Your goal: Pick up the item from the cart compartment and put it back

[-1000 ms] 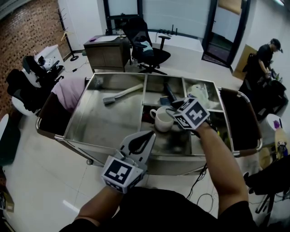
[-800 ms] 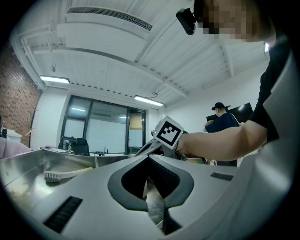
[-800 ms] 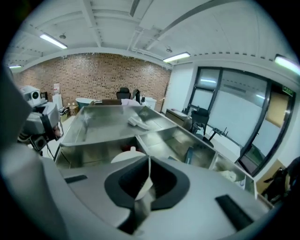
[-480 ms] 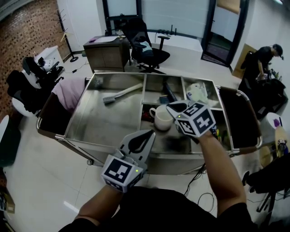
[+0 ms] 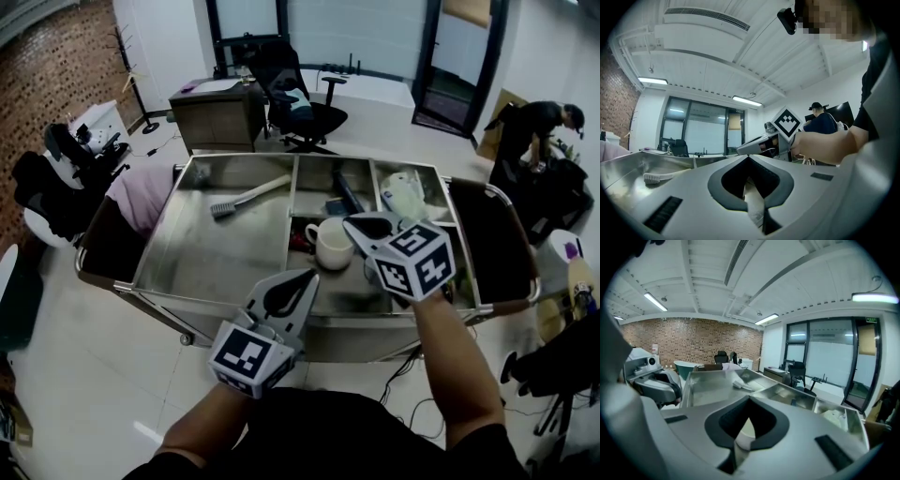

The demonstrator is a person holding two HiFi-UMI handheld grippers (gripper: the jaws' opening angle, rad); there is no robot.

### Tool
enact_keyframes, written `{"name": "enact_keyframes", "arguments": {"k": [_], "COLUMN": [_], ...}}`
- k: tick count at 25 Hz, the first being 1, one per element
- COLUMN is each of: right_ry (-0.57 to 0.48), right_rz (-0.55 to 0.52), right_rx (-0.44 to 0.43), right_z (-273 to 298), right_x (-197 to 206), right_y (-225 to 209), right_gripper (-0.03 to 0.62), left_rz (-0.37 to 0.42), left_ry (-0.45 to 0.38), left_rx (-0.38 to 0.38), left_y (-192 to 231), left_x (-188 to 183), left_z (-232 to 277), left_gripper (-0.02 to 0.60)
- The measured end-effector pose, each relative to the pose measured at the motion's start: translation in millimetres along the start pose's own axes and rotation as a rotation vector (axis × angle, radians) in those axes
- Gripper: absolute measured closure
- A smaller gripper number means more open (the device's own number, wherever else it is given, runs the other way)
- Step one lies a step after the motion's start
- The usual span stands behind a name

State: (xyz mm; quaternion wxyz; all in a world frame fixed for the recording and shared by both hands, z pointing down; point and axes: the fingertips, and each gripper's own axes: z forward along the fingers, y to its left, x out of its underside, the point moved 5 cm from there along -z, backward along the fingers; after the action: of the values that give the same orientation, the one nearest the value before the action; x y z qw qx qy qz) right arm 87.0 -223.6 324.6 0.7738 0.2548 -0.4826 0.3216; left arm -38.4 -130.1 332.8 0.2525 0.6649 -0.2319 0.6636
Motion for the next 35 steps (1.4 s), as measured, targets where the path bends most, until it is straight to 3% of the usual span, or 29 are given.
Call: {"name": "enact_keyframes", "arguments": {"k": [9, 19, 29, 35], "right_ry": [-0.316, -0.541, -0.441, -0.437], "right_rz": [0.124, 0.210, 0.257, 0.251], "right_rx": [-0.018, 0.004, 0.092, 0.120], "right_z": [-52, -110, -119, -120], "right_x": [-24, -10, 70, 75], "right_y": [24, 44, 59, 53], "right_gripper": [0.583, 0.583, 0.583, 0.583], "left_rz": [-0.005, -0.001, -0.014, -0.013], "left_ry": [0.001, -0.013, -0.014, 0.007], "left_rx": [-0.002, 0.013, -0.005, 0.016], "left_y": [-1, -6, -4, -10], "left_x": [1, -3, -2, 5], "left_z": [2, 0, -13, -9], "left_gripper": [0.581, 0.581, 0.581, 0.581]}}
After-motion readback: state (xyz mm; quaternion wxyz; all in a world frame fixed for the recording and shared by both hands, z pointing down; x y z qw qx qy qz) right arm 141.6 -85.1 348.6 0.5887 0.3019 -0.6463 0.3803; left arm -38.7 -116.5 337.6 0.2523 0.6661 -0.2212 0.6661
